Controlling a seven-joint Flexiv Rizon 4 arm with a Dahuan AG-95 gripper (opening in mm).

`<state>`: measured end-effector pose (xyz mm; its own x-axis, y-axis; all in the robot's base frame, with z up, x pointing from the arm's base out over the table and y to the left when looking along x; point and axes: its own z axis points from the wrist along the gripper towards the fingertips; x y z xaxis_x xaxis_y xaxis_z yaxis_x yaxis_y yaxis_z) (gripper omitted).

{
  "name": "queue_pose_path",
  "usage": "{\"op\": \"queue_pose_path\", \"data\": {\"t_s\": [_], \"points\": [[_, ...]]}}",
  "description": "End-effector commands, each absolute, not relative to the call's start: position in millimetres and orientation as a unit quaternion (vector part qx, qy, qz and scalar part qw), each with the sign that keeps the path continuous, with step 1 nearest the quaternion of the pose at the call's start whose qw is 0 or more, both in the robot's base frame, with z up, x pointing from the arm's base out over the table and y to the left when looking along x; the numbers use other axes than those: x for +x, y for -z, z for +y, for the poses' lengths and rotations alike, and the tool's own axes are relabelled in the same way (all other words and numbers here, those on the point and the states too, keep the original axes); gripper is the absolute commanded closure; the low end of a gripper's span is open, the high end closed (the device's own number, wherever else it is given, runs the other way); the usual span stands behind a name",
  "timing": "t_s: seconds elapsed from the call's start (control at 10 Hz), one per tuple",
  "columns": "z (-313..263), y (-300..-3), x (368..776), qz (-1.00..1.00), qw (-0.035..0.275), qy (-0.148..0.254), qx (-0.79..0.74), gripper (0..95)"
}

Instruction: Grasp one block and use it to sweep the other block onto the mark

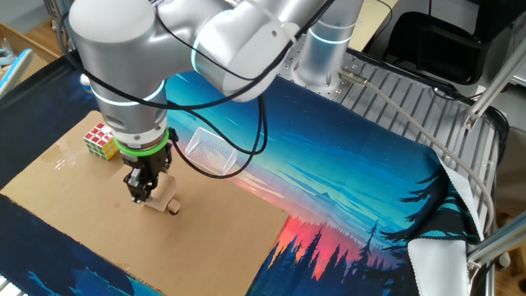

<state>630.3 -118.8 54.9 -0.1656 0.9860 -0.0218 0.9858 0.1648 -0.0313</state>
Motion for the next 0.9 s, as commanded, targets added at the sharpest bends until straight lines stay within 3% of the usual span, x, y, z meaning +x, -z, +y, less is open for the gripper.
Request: {"op": "queue_pose_path", "data": {"t_s": [0.1,0.7,0.9], "points": [[-118.9,-54.1,630.8,-0.781,0.009,-0.011,-0.624,95.0],[-142.9,-50.8,633.4,-0.778,-0.010,-0.021,-0.628,95.0],[-152.2,-49.9,632.4,-0.791,0.003,-0.017,-0.611,95.0]]}}
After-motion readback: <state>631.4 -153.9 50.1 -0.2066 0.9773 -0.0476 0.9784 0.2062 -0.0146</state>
